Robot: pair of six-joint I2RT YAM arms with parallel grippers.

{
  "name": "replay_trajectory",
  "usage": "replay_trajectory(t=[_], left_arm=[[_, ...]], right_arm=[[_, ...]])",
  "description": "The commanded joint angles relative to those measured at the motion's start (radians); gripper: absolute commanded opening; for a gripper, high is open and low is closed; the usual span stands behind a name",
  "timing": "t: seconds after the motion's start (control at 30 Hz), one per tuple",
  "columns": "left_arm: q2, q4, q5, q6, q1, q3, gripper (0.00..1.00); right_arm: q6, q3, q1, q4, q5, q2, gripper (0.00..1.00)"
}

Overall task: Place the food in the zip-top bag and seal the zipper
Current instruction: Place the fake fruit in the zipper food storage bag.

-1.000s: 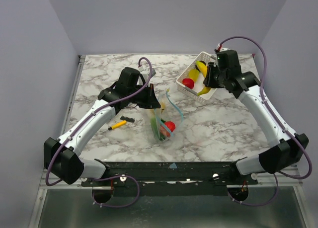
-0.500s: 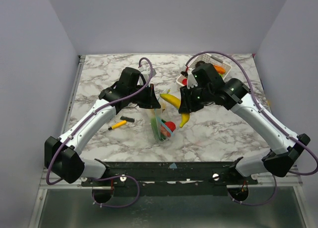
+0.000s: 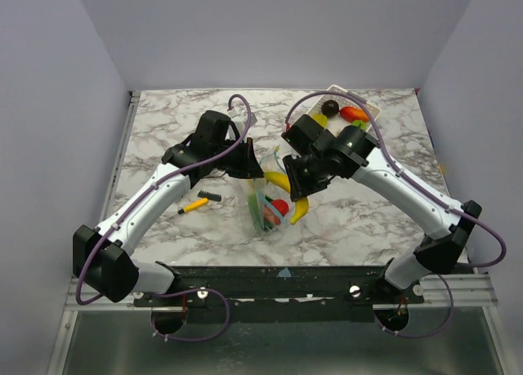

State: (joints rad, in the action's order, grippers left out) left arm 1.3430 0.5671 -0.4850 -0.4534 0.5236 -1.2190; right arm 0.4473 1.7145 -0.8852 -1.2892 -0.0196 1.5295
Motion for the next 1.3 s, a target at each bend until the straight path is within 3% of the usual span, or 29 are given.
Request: replay_trajectory(t=[0.0, 0.2, 0.63, 0.77, 1.13, 1.27], left_arm=[[-0.044, -0.039, -0.037, 0.004, -0.004, -0.001, 0.0], [-0.065, -0.052, -0.04, 0.005, -0.002, 0.006, 0.0], [-0.062, -0.058, -0.073, 0.01, 0.018, 0.004, 0.0], [-0.064, -0.057, -0.073, 0.012, 0.019, 0.003, 0.0], [-0.074, -0.052, -0.053, 0.013, 0.02, 0.007, 0.0], [-0.073, -0.046, -0.043, 0.015, 0.019, 0.006, 0.0]], right_arm=[[0.105, 0.08, -0.008, -0.099, -0.19, 0.081, 0.04], [0.13, 0.131, -0.009, -0.124, -0.288, 0.13, 0.04], [0.086, 0.34, -0.042, -0.06, -0.264, 0.304, 0.15], [0.068, 0.342, -0.046, -0.022, -0.271, 0.342, 0.28], [0.065, 0.086, -0.046, 0.217, -0.236, 0.267, 0.69], [0.077, 0.034, -0.046, 0.226, -0.244, 0.222, 0.73]])
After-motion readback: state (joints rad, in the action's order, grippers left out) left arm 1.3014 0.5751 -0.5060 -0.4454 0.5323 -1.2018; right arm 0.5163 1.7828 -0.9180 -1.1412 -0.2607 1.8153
